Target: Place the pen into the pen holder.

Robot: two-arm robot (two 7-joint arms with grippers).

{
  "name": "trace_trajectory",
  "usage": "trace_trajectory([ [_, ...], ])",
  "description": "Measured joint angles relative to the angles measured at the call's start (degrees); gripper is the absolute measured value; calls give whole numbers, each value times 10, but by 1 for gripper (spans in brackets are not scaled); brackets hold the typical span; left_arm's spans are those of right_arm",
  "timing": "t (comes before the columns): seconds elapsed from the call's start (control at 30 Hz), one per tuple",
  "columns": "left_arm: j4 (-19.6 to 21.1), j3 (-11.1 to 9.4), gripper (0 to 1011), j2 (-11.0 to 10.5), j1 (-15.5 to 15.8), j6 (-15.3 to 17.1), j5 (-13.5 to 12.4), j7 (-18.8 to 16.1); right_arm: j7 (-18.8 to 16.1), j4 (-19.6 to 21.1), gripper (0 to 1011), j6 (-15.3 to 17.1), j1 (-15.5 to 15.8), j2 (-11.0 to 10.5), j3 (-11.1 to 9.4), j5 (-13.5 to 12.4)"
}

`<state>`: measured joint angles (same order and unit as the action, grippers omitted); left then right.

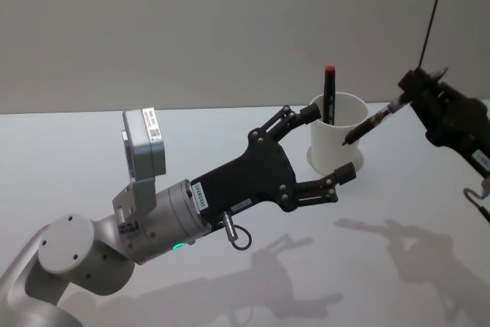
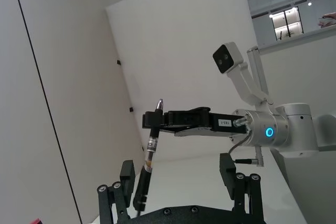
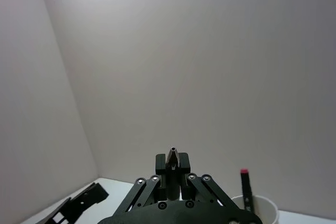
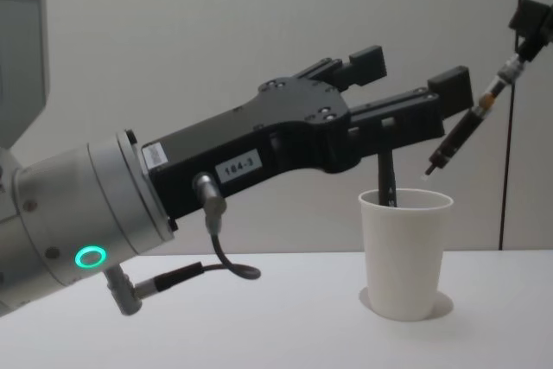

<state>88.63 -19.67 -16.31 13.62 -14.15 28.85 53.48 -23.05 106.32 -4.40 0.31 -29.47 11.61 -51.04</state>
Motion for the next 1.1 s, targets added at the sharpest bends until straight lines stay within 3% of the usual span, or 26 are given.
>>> trace_trajectory([
  [0.27, 0, 0, 1001, 0, 0, 0, 0, 0, 36, -2, 128, -24, -16, 8, 1, 82],
  [0.3, 0, 0, 1001, 0, 0, 0, 0, 0, 36, -2, 129, -24, -16, 8, 1, 82],
  [0.57, 0, 0, 1001, 0, 0, 0, 0, 0, 74, -11, 129, -39, -41, 29, 11, 188],
  [0.6, 0, 0, 1001, 0, 0, 0, 0, 0, 74, -11, 129, -39, -41, 29, 11, 188],
  [0.8, 0, 0, 1001, 0, 0, 0, 0, 0, 101, -22, 129, -41, -62, 48, 20, 265],
  [1.1, 0, 0, 1001, 0, 0, 0, 0, 0, 127, -47, 129, -31, -90, 76, 30, 340],
])
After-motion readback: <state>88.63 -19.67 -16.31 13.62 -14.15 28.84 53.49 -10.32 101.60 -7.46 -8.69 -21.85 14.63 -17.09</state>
